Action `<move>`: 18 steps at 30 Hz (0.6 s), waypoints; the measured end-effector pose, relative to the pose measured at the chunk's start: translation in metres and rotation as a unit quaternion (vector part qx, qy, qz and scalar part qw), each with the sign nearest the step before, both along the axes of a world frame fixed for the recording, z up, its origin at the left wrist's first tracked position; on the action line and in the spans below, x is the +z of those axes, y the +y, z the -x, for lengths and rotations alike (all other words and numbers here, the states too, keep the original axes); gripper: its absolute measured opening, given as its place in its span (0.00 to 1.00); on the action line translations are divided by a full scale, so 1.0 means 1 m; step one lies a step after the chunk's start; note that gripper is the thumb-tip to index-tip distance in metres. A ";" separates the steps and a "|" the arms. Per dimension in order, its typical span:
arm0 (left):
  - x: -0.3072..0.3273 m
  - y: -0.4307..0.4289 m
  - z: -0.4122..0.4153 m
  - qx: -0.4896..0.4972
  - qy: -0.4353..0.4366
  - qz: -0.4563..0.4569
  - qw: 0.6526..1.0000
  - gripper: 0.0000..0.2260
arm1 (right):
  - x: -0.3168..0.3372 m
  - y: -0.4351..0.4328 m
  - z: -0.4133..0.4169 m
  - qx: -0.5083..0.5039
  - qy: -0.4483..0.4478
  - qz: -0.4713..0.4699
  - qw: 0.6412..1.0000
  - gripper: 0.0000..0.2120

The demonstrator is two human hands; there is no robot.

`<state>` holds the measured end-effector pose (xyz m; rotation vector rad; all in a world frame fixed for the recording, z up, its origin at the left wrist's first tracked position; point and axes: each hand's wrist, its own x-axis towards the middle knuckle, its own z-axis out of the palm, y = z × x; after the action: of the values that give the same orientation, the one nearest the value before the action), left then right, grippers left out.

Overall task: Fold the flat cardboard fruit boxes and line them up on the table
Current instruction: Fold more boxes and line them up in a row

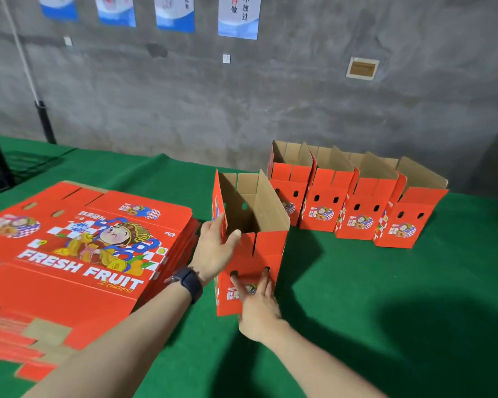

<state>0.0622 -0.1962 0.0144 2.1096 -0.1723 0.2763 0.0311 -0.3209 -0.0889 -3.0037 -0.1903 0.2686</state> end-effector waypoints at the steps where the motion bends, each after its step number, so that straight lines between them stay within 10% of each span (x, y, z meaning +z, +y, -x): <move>1: -0.003 0.005 -0.003 -0.006 -0.006 -0.021 1.000 0.23 | 0.001 0.004 -0.012 0.003 0.008 0.018 1.000 0.46; 12: -0.020 0.053 -0.098 -0.044 0.061 -0.154 0.985 0.35 | 0.006 0.045 -0.142 -0.027 0.043 0.082 0.995 0.49; 18: -0.037 0.083 -0.156 0.022 0.163 -0.461 0.872 0.25 | 0.019 0.048 -0.231 -0.060 0.056 0.066 0.994 0.48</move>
<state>0.2185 -0.1136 -0.0224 3.0730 -0.0501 -0.1987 0.2620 -0.2728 -0.0702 -3.1029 0.0206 0.4530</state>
